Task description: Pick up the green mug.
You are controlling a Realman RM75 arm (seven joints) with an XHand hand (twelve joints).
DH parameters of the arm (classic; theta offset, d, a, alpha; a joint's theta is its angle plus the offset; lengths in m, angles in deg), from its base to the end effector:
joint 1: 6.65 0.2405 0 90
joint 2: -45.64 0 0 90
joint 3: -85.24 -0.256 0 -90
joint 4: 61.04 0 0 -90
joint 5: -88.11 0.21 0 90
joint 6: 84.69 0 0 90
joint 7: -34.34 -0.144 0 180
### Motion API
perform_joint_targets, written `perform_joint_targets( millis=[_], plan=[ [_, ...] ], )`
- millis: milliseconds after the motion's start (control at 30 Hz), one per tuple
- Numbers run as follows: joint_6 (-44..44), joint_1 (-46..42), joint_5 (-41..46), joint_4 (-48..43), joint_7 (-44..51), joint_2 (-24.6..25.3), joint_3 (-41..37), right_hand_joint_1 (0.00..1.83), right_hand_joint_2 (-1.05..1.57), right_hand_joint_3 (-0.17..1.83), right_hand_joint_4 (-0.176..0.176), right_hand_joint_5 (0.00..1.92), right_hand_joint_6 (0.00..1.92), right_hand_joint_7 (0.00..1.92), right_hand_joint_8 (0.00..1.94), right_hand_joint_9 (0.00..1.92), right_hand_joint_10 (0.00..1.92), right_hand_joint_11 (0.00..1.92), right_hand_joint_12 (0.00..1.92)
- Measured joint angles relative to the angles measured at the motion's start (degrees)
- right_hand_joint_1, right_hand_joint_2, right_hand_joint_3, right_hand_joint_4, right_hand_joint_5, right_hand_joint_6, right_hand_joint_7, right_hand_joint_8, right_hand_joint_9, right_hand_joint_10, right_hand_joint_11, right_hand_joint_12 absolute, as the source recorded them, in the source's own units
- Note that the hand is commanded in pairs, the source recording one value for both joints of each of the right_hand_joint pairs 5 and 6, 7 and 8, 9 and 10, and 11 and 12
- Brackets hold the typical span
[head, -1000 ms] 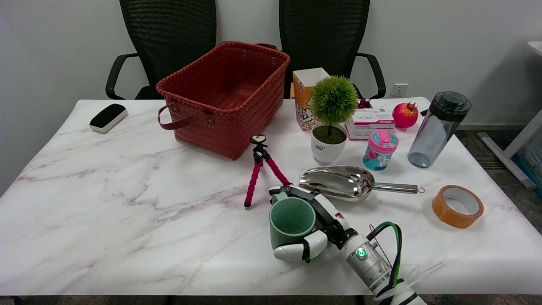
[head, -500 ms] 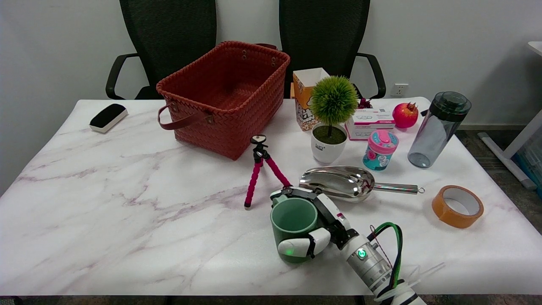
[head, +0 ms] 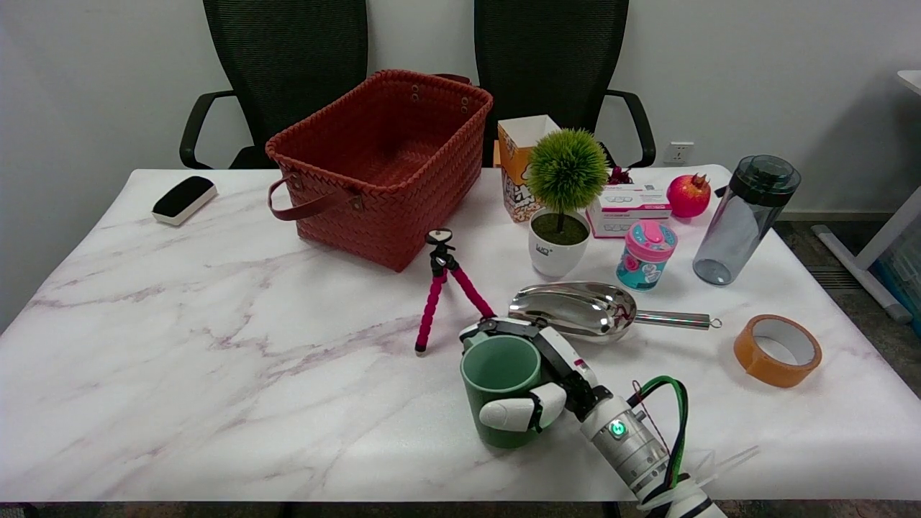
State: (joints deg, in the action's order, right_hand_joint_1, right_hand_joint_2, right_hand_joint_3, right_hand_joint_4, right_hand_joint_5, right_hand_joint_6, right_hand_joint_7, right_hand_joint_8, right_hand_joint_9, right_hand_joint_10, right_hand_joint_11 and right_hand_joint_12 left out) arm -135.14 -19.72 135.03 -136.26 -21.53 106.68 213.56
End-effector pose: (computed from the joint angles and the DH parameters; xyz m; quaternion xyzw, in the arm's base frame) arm -0.3488 -0.2212 0.2531 0.6179 -0.4608 0.4176 0.4812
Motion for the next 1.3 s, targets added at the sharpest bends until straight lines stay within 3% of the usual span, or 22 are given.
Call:
perform_joint_targets(
  millis=[900, 1300],
  plan=[
    [-5.14, 1.63, -0.55, -1.1, 0.33, -0.14, -2.61, 0.98, 0.83, 0.43, 0.0, 1.13, 1.13, 1.74, 1.74, 1.4, 1.4, 1.92, 1.92],
    [-7.18, 2.42, -4.76, -3.71, 0.47, -0.17, -8.17, 0.98, 0.94, 0.43, 0.0, 1.2, 1.2, 1.75, 1.75, 1.4, 1.4, 1.92, 1.92]
  ],
)
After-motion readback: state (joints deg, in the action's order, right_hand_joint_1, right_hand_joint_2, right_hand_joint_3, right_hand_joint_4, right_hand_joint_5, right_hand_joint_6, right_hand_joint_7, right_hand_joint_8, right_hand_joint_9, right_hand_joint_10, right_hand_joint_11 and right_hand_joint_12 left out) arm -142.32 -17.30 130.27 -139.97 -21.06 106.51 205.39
